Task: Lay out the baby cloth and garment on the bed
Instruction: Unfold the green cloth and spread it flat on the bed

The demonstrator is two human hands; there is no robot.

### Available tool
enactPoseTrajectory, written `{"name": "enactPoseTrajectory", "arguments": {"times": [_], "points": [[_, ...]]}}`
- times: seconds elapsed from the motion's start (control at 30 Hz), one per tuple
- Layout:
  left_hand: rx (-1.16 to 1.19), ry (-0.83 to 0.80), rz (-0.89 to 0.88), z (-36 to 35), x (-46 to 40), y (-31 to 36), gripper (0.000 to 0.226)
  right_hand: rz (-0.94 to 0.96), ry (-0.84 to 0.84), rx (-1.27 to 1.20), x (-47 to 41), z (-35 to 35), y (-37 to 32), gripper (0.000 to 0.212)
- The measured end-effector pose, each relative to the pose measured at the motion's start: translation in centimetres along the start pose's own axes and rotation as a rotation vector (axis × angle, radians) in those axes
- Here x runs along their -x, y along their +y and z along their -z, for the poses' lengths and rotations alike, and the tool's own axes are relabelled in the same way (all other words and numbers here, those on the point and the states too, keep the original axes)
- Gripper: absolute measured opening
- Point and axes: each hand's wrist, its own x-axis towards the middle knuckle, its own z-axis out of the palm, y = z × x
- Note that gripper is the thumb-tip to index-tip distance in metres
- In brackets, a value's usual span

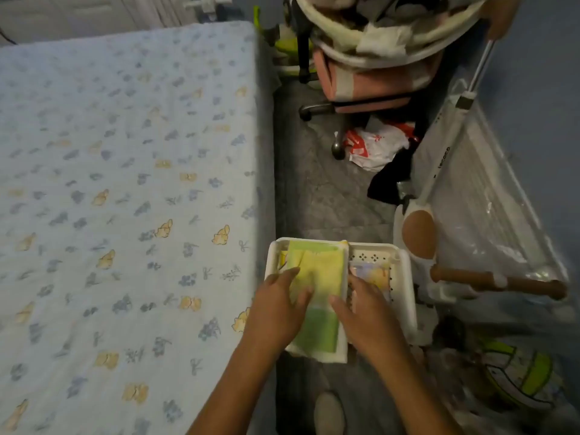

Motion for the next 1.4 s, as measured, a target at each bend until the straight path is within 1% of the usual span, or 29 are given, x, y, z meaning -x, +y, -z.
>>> {"name": "enactPoseTrajectory", "arguments": {"times": [0.1, 0.17, 0.23, 0.3, 0.37, 0.43, 0.6, 0.7, 0.8, 0.87, 1.03, 1.1, 1.2, 1.4], "points": [[0.047, -0.031, 0.027, -2.7, -2.6, -1.0, 0.059, -0.047, 0.001, -0.062, -2.9, -1.8, 1.3, 0.068], [0.064, -0.08, 0.054, -4.0, -3.8, -1.6, 0.062, -0.09, -0.018, -0.079, -4.3, -2.9, 1.9, 0.072], [0.041, -0.102, 0.057, -5.1, -4.6, -2.1, 0.063, -0.119, -0.032, -0.09, -5.2, -3.7, 2.3, 0.074], [0.006, -0.101, 0.039, -5.7, -5.1, -2.4, 0.062, -0.138, -0.03, -0.126, -6.0, -4.2, 2.3, 0.07], [0.006, -0.092, 0.047, -5.9, -5.4, -2.6, 0.059, -0.147, -0.017, -0.176, -6.3, -4.6, 2.2, 0.06], [0.03, -0.087, 0.051, -6.0, -5.4, -2.7, 0.058, -0.133, -0.044, -0.187, -6.2, -4.9, 2.1, 0.053], [0.162, -0.065, 0.039, -5.2, -5.2, -2.5, 0.058, -0.066, -0.17, -0.285, -5.9, -3.9, 1.8, 0.072], [0.251, 0.02, 0.062, -3.5, -4.6, -2.4, 0.057, -0.016, -0.231, -0.377, -5.5, -2.1, 0.4, 0.076], [0.387, 0.089, 0.053, -0.6, -3.2, -2.4, 0.056, 0.016, -0.309, -0.528, -4.6, -0.4, -2.0, 0.076], [0.479, 0.141, 0.04, 2.0, -2.0, -2.3, 0.057, 0.039, -0.355, -0.584, -3.9, 0.5, -4.1, 0.074], [0.632, 0.289, -0.017, 10.8, 2.2, -3.7, 0.06, 0.145, -0.428, -0.708, -1.3, 0.2, -12.3, 0.066], [0.69, 0.344, -0.036, 14.6, 4.6, -5.2, 0.059, 0.191, -0.47, -0.733, 0.4, -1.1, -16.2, 0.06], [0.701, 0.453, -0.043, 20.1, 8.8, -8.7, 0.059, 0.268, -0.552, -0.705, 3.6, -4.0, -22.2, 0.055], [0.758, 0.609, 0.056, 28.9, 19.8, -19.6, 0.061, 0.336, -0.708, -0.585, 13.3, -13.2, -33.0, 0.053]]}}
